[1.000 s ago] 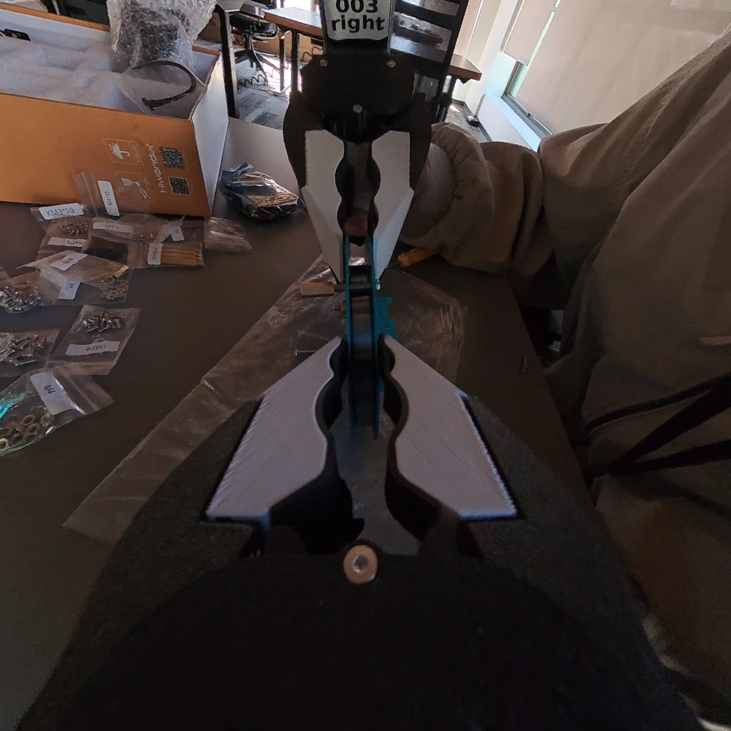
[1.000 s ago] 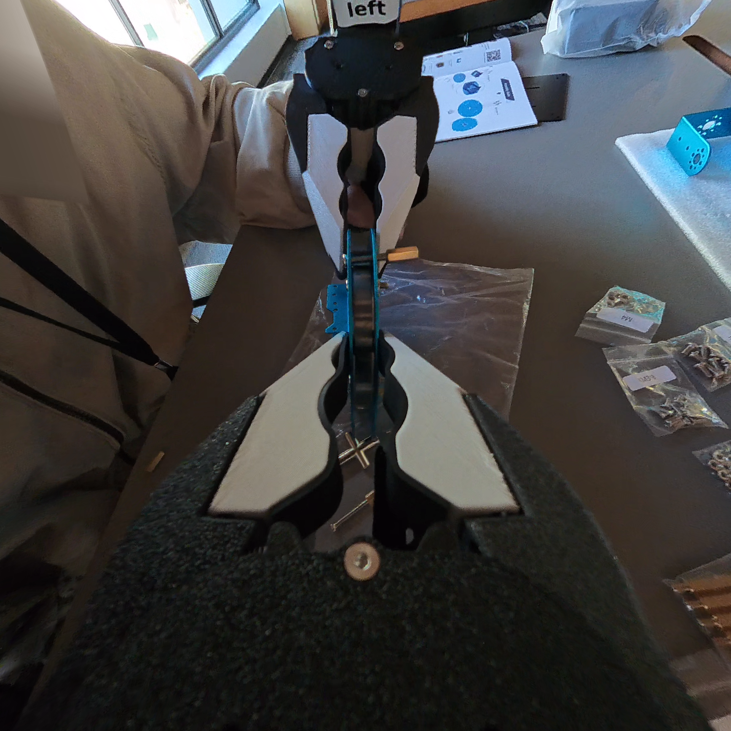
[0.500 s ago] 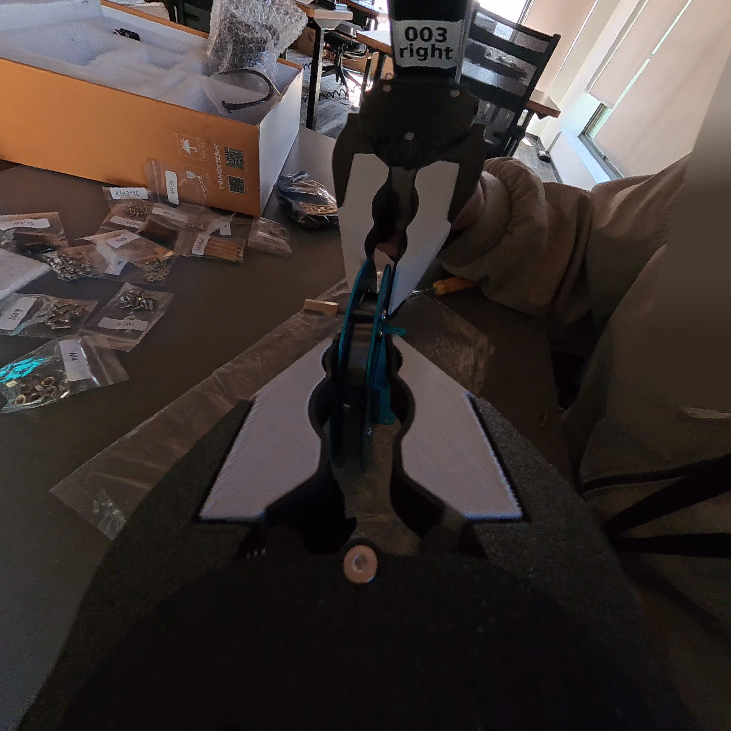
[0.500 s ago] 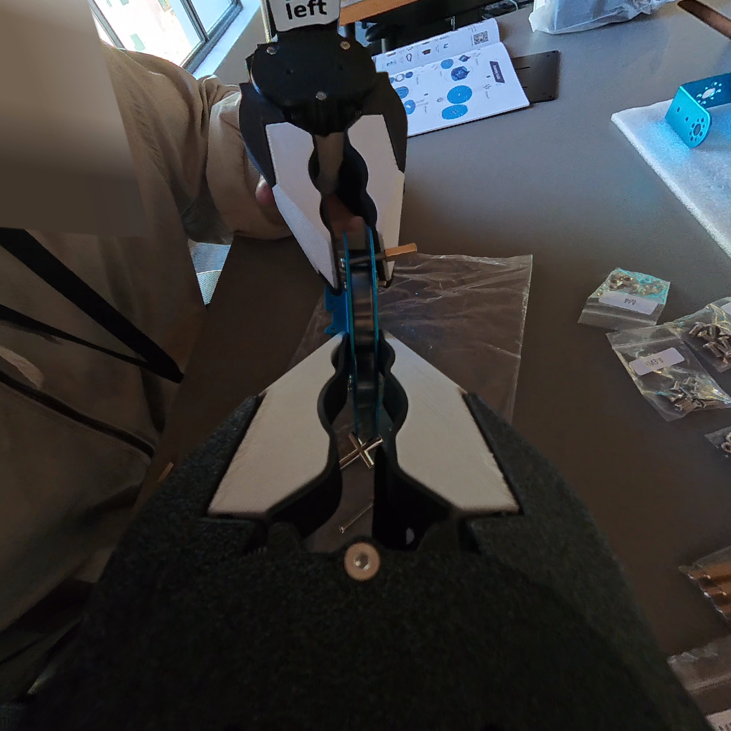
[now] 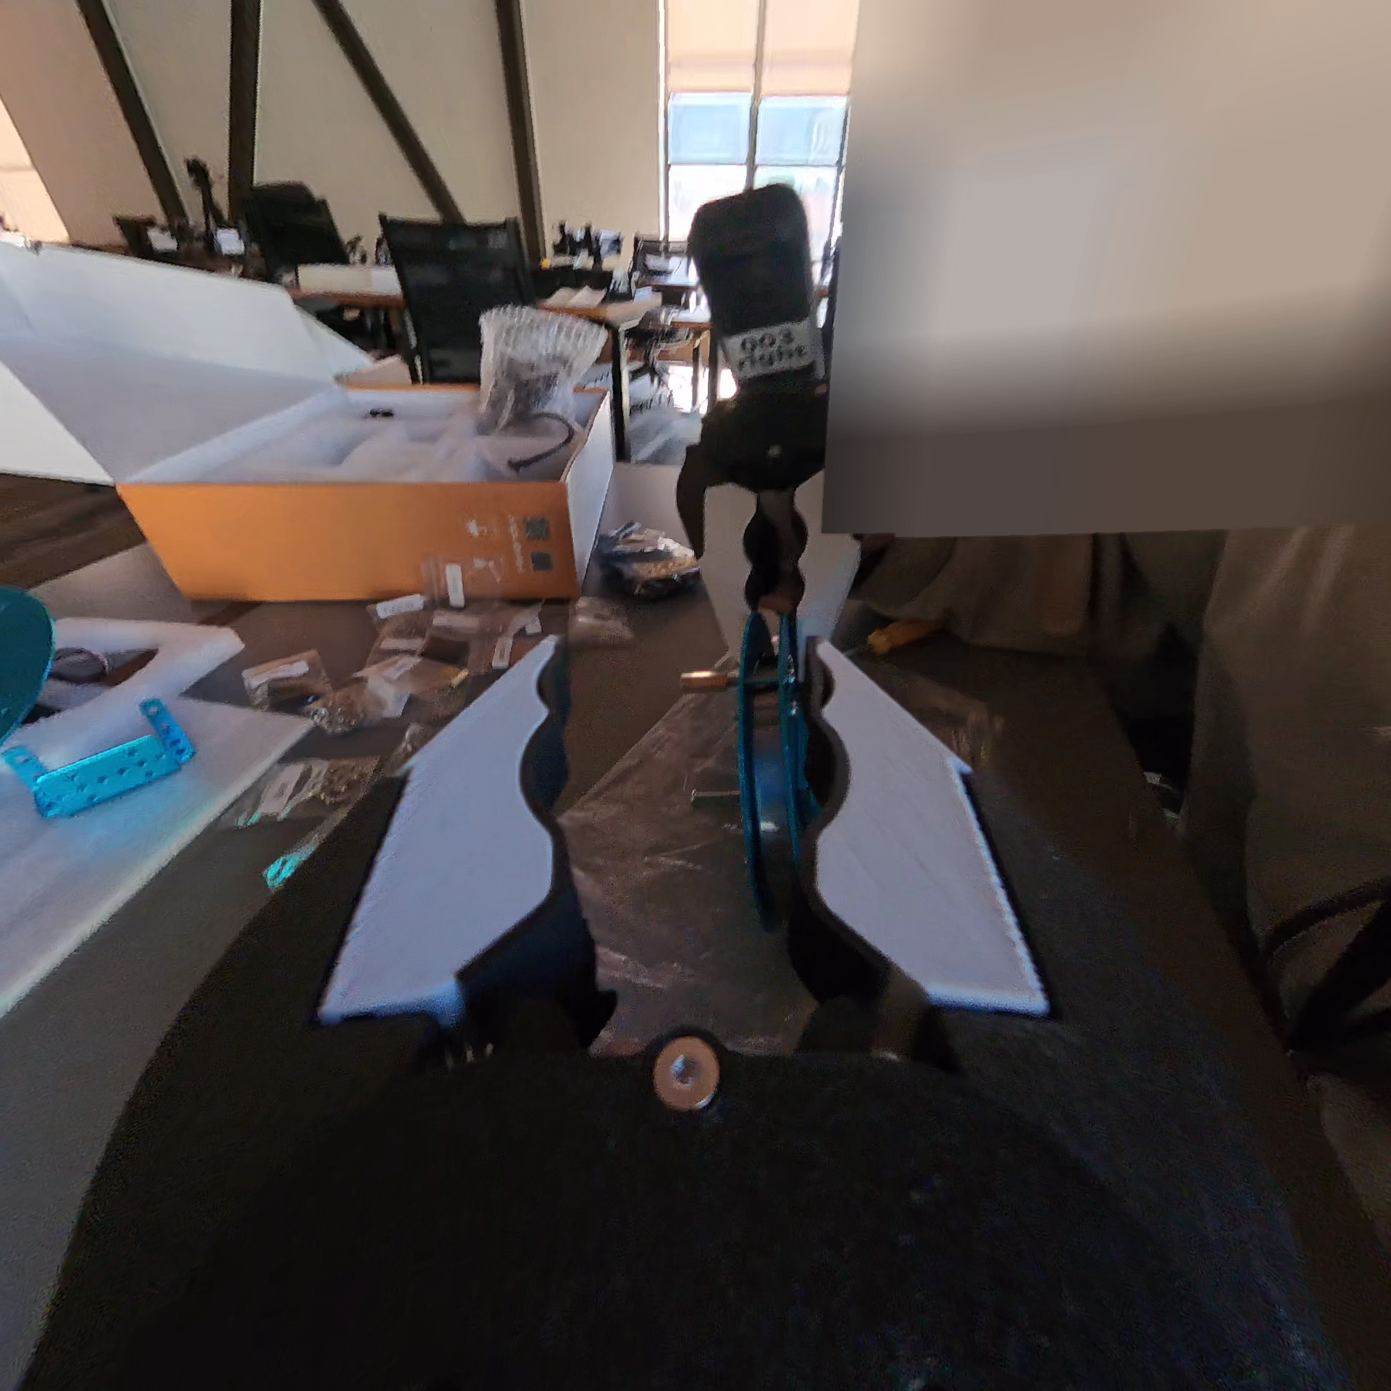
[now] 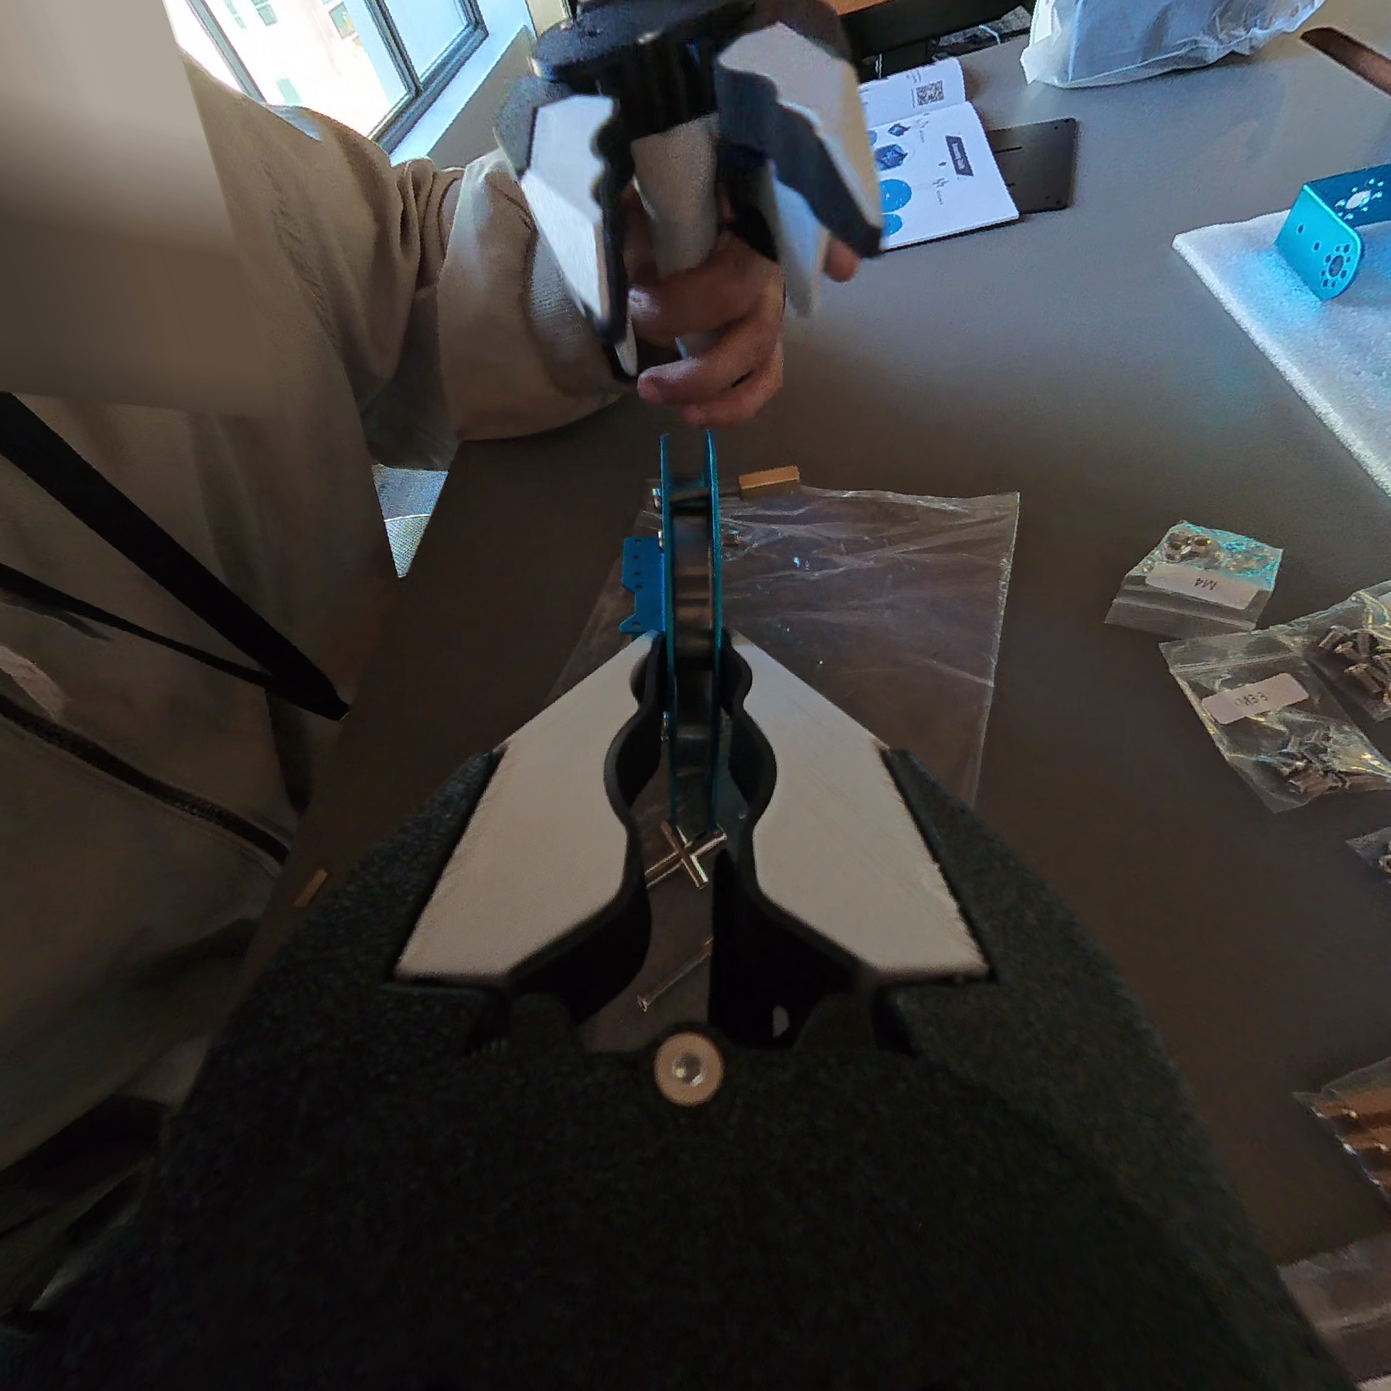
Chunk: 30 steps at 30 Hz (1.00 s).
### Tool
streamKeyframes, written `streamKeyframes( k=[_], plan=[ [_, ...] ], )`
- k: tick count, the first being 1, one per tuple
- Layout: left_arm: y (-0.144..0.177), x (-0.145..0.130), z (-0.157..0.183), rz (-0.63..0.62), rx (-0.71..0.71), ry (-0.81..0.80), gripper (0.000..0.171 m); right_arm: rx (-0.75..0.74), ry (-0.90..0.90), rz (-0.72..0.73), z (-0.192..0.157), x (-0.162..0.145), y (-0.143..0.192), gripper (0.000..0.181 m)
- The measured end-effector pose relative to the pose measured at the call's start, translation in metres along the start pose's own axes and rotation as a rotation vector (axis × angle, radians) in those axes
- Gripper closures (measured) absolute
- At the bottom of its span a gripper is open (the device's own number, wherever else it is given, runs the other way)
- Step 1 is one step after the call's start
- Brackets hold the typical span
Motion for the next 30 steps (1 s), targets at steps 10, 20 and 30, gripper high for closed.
streamKeyframes(
  k=[10,20,30],
  plan=[
    [-0.002,-0.005,-0.018,0.017,0.164,-0.053,0.106,0.006,0.005,0.002,-0.002,0.0,-0.001,0.17],
    [-0.002,-0.012,-0.026,-0.077,0.23,-0.074,0.1,0.011,0.001,0.004,-0.003,0.0,-0.001,0.17],
    [-0.01,-0.018,-0.01,-0.144,0.256,-0.051,0.132,0.013,-0.011,0.013,-0.001,-0.001,-0.001,0.17]
  ],
)
Point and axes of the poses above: each gripper's, where its closed fingertips meet, y back along the fingers, x out of its top, z = x × y across the jaws, the point moved 5 cm from there along y, back along the fingers, and after that the axes turned 7 degrees about y, right-handed, at the moved point
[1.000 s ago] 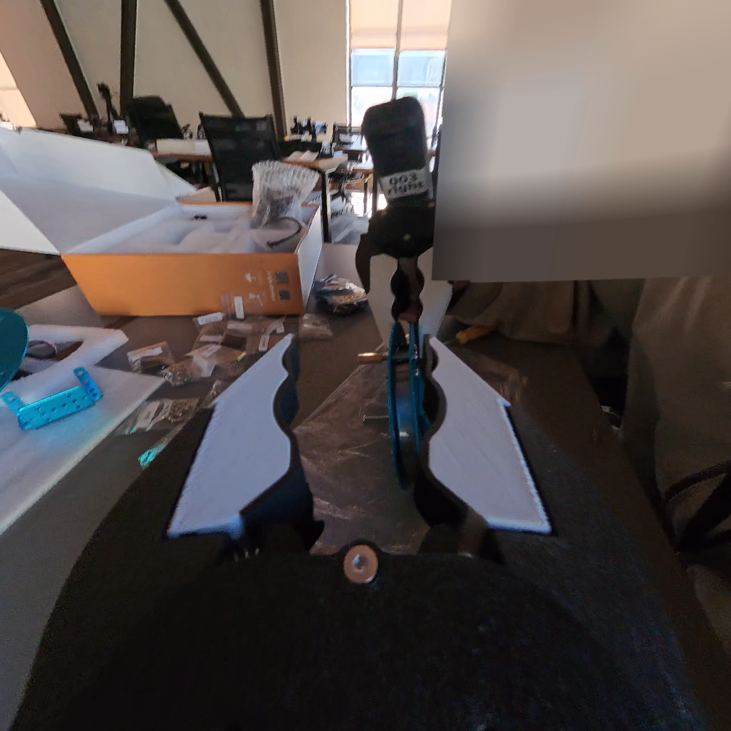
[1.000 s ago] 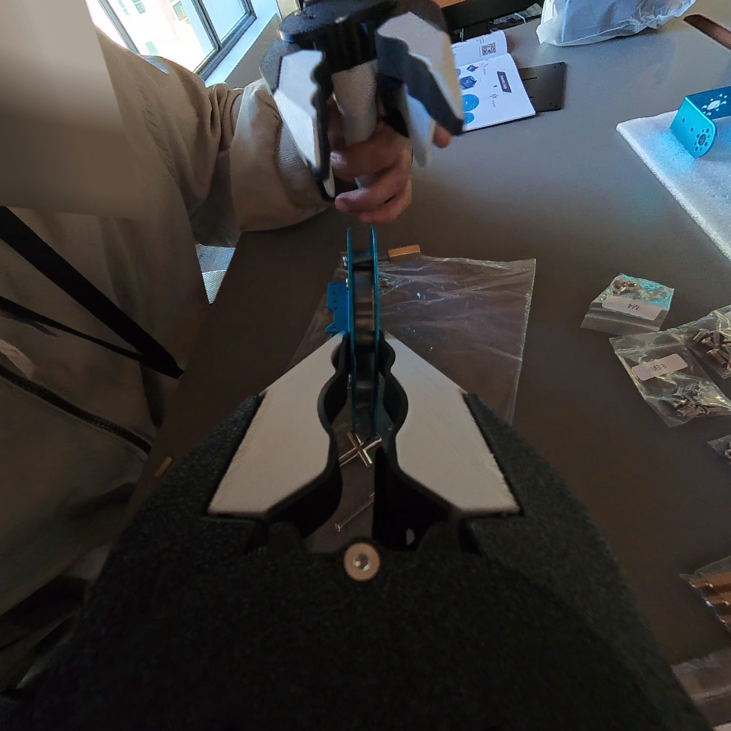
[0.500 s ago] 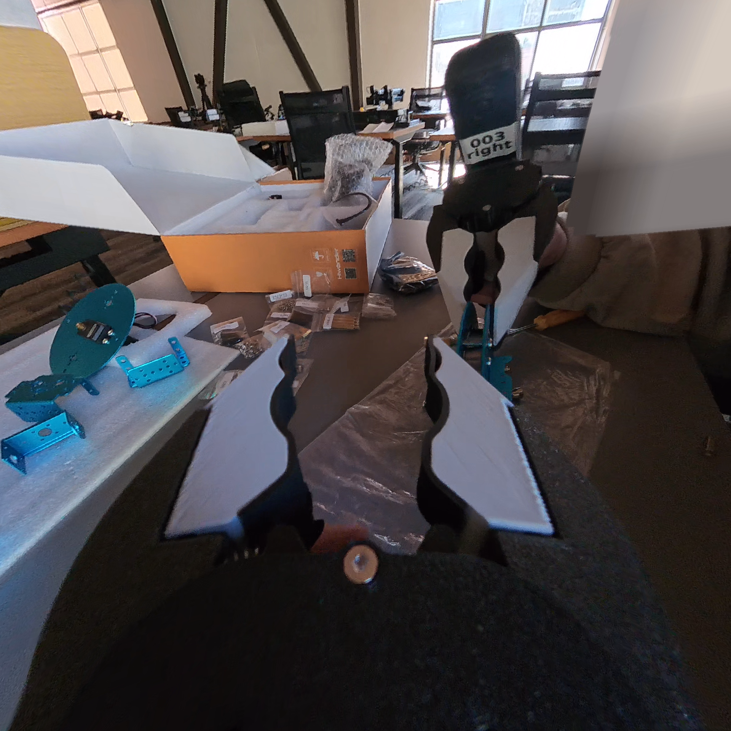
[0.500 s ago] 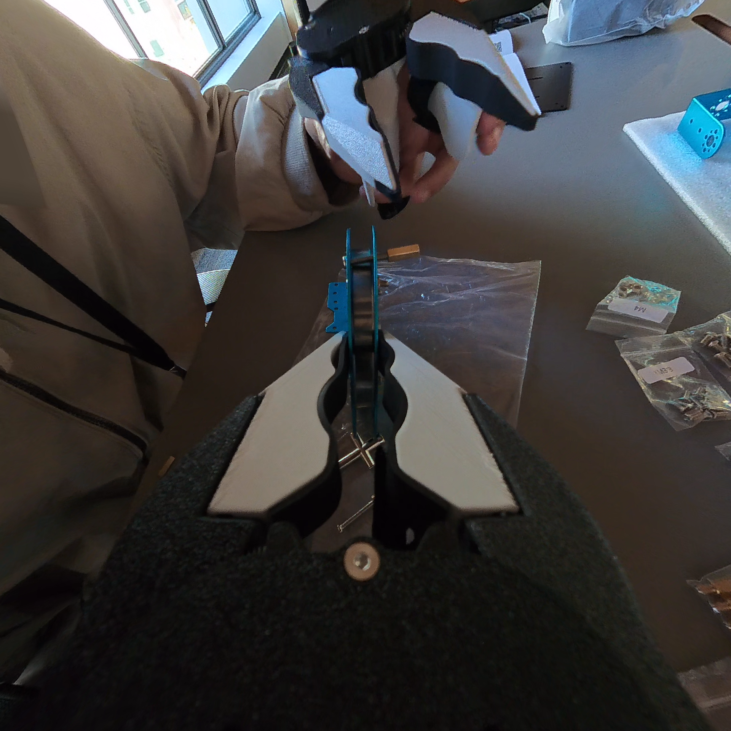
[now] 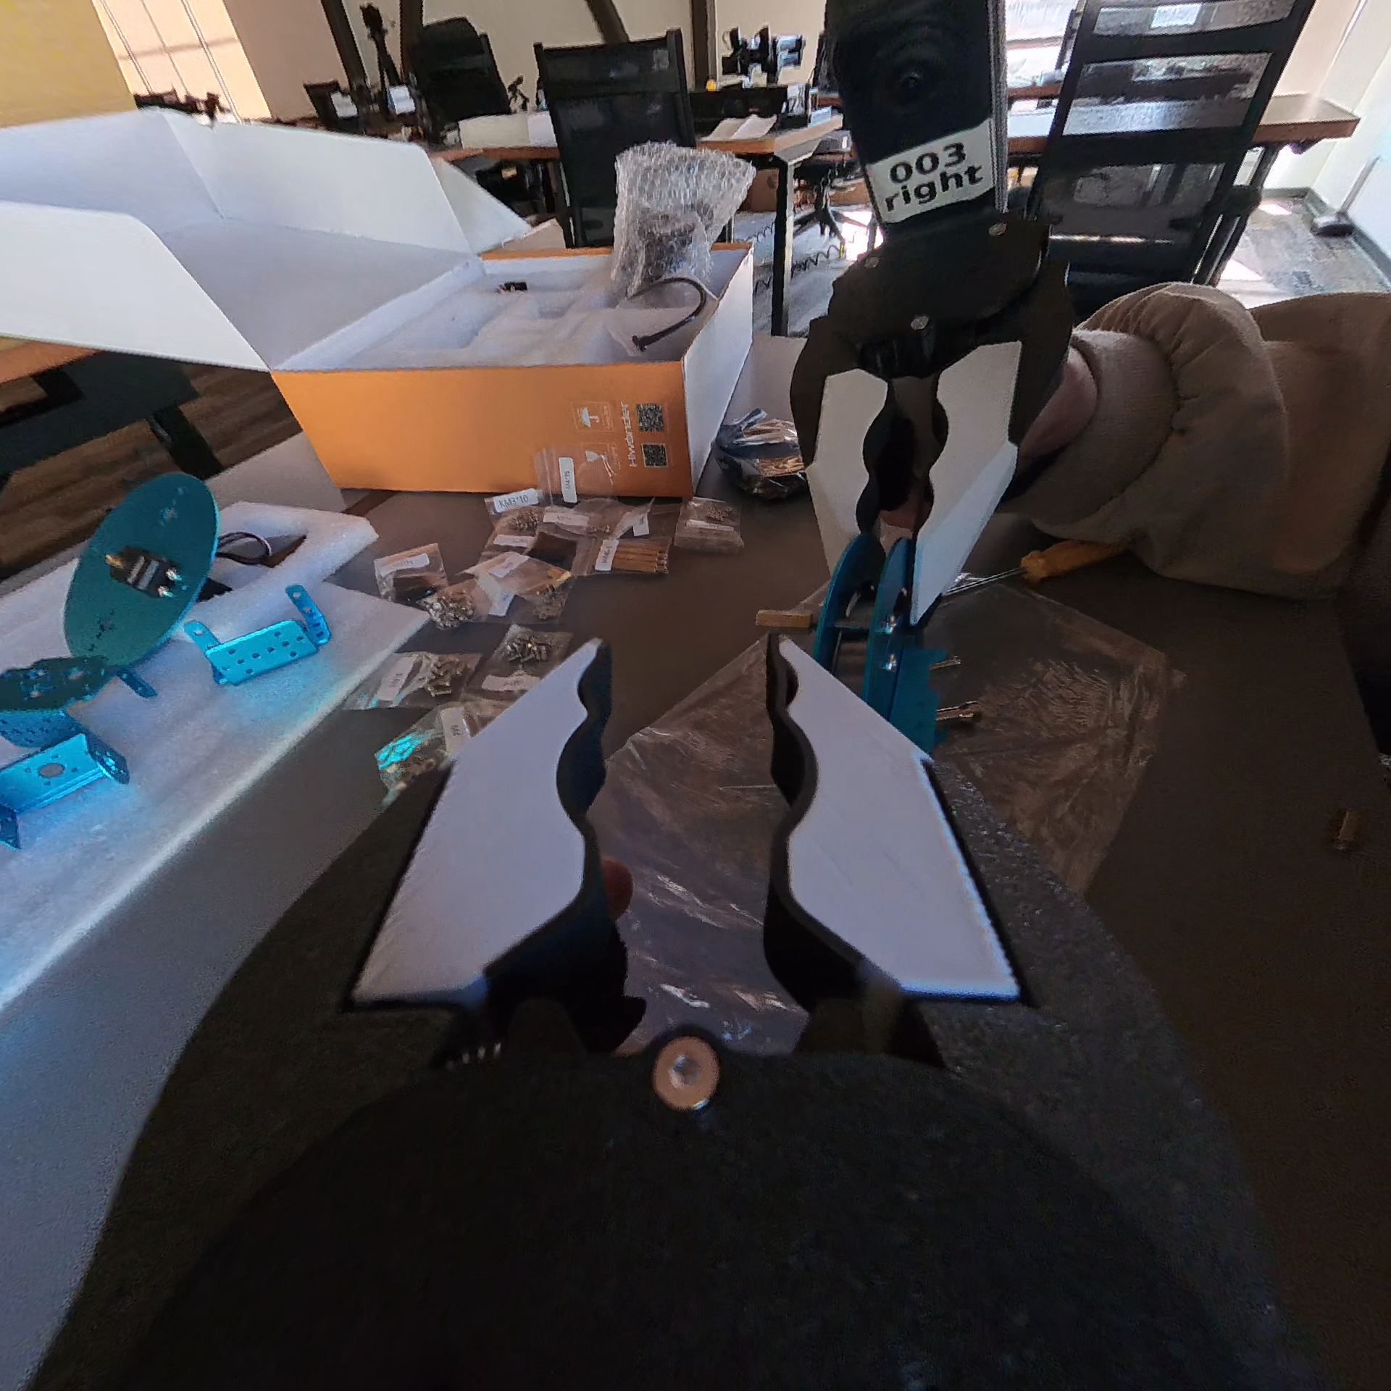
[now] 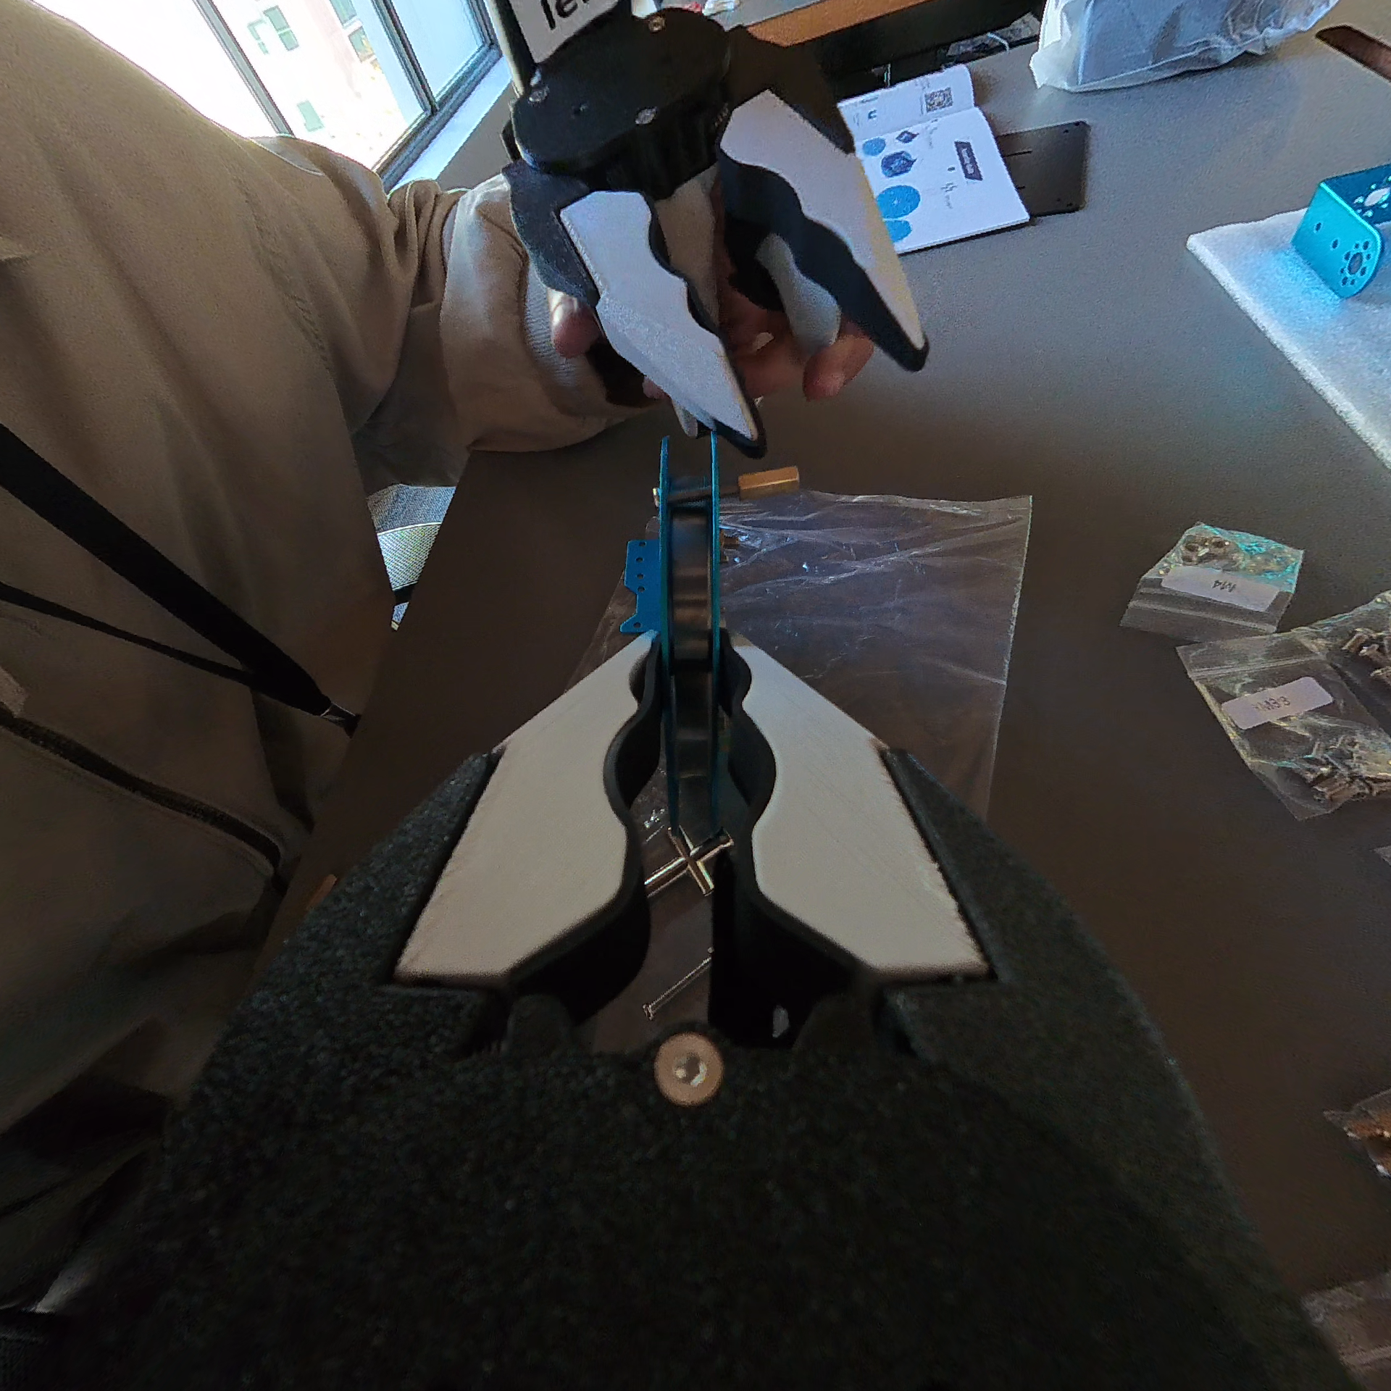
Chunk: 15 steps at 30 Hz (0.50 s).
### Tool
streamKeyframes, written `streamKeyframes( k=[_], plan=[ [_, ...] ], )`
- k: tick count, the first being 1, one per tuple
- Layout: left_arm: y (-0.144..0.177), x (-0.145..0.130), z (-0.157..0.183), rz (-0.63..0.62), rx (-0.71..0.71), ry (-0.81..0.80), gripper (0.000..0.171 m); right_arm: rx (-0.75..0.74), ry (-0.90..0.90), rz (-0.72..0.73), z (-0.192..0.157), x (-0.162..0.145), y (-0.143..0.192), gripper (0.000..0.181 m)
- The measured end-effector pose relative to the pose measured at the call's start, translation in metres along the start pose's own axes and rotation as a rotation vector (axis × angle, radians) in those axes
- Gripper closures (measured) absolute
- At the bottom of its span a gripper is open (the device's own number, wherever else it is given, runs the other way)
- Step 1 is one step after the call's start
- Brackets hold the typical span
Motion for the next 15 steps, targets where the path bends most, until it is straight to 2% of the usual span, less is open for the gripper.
streamKeyframes(
  k=[3,6,9,12,15],
  plan=[
    [0.005,0.006,0.008,-0.017,-0.079,0.082,0.133,0.007,-0.003,0.002,-0.002,0.001,-0.001,0.17],
    [0.015,0.017,0.021,0.002,-0.25,0.157,0.108,-0.004,0.007,-0.001,-0.003,0.002,-0.003,0.169],
    [0.016,0.015,0.03,-0.041,-0.321,0.186,0.11,-0.01,0.011,-0.009,-0.003,0.002,-0.003,0.169],
    [0.008,0.005,0.042,-0.107,-0.353,0.192,0.11,-0.024,0.003,-0.013,-0.003,0.004,-0.004,0.17],
    [0.002,0.0,0.041,-0.134,-0.296,0.188,0.114,-0.042,0.002,-0.022,-0.003,0.005,-0.005,0.169]
  ],
)
Point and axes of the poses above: each gripper's, where its closed fingertips meet, y back along the fingers, x out of its top, z = x × y across the jaws, the point moved 5 cm from there along y, back along the fingers, and after that the axes turned 7 degrees about y, right-handed, at the moved point
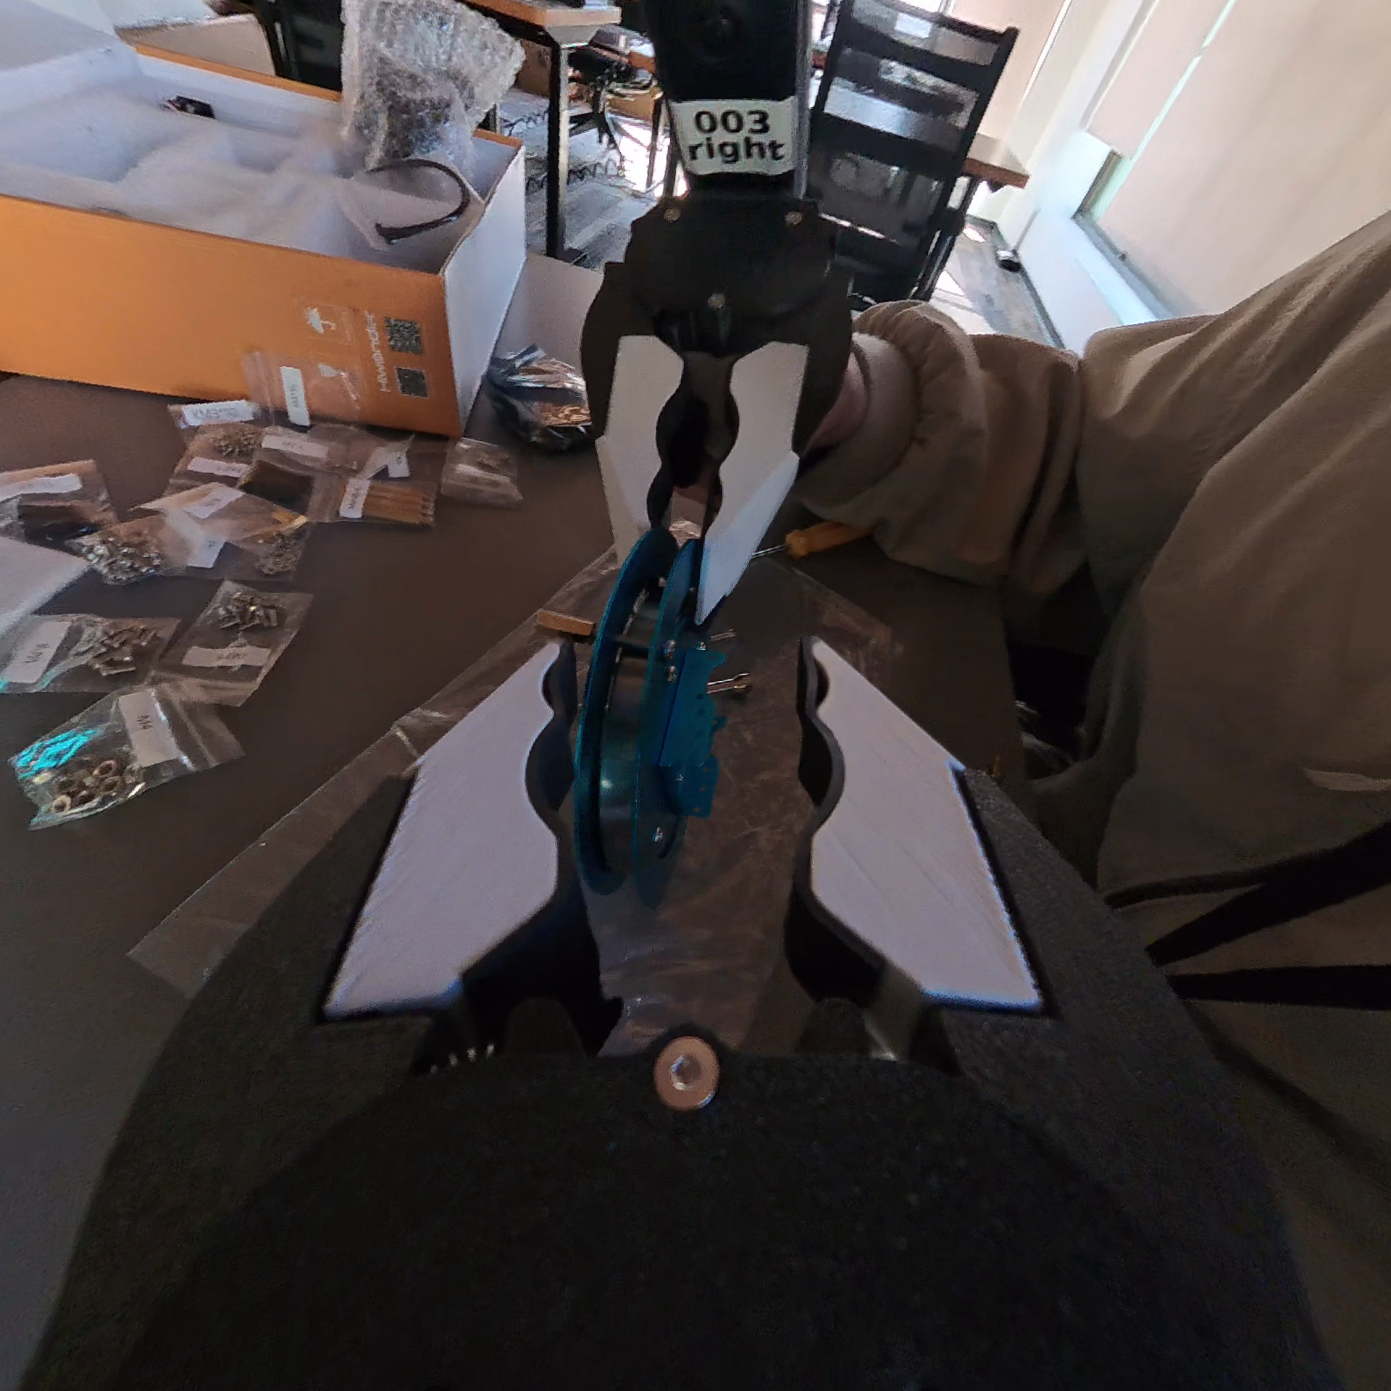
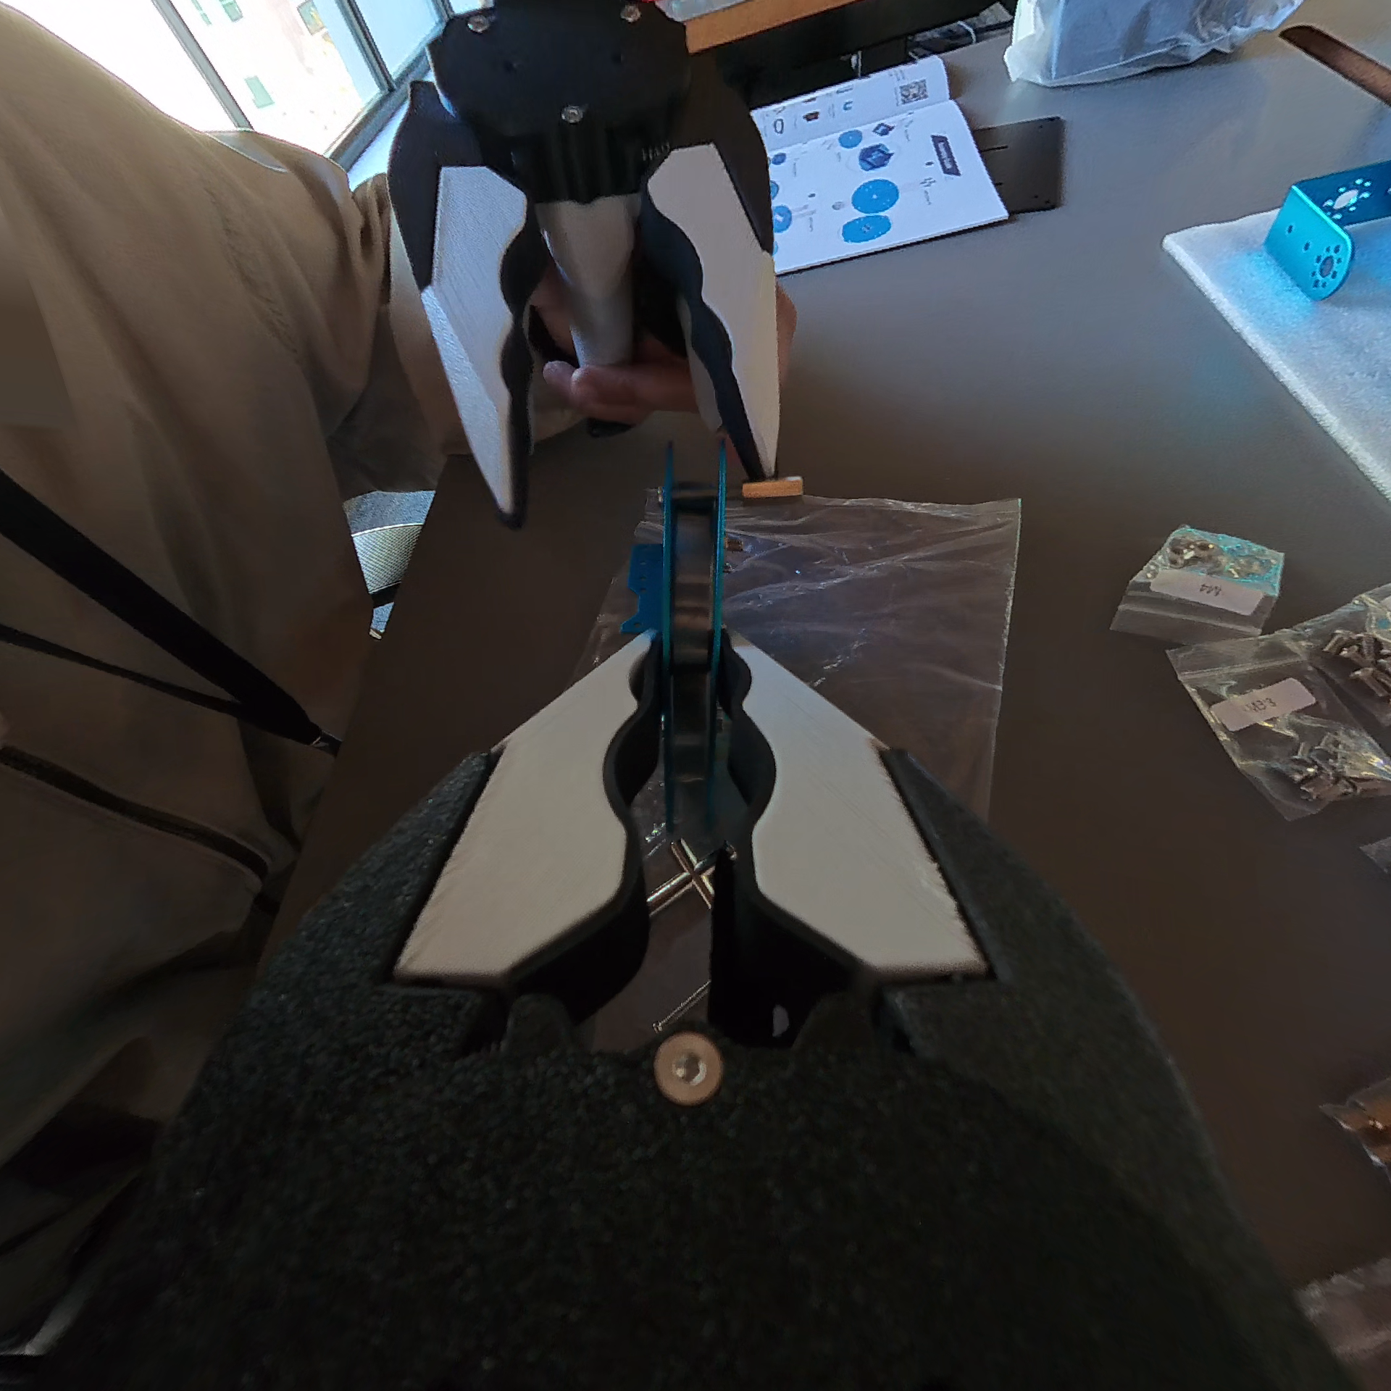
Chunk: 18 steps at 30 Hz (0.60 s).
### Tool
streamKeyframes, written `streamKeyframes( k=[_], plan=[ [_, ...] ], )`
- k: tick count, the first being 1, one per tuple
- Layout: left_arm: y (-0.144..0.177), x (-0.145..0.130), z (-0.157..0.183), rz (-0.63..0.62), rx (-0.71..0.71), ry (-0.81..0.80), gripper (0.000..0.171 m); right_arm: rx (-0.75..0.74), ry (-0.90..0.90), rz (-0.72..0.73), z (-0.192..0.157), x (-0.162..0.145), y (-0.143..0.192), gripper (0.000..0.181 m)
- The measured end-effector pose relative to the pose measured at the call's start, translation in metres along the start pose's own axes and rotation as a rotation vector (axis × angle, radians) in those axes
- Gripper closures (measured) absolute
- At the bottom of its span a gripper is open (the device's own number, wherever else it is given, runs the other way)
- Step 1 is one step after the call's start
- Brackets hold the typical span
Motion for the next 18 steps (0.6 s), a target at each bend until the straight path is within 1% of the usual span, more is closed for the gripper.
streamKeyframes(
  k=[1,5,7,9,12,18],
  plan=[
    [0.0,0.001,-0.003,-0.002,0.023,0.006,0.118,0.003,-0.001,-0.001,0.0,0.0,0.0,0.169],
    [0.001,-0.001,-0.012,-0.004,0.07,0.003,0.125,0.012,0.001,0.004,-0.002,0.001,-0.001,0.169],
    [-0.001,-0.004,-0.013,-0.02,0.05,0.022,0.128,0.01,-0.003,0.003,-0.003,0.002,-0.002,0.17],
    [-0.002,-0.008,-0.014,-0.029,0.041,0.011,0.137,0.01,0.002,0.003,-0.004,0.003,-0.003,0.17],
    [-0.003,-0.01,-0.009,-0.034,-0.017,0.016,0.149,0.0,0.022,-0.004,-0.007,0.005,-0.005,0.17],
    [-0.003,-0.01,-0.008,-0.035,-0.026,-0.035,0.152,-0.014,0.069,-0.02,-0.01,0.006,-0.005,0.17]
  ],
)
Point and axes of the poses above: each gripper's, where its closed fingertips meet, y back along the fingers, x out of its top, z = x × y across the jaws, the point moved 5 cm from there along y, back along the fingers, and after that the axes turned 7 degrees about y, right-handed, at the moved point
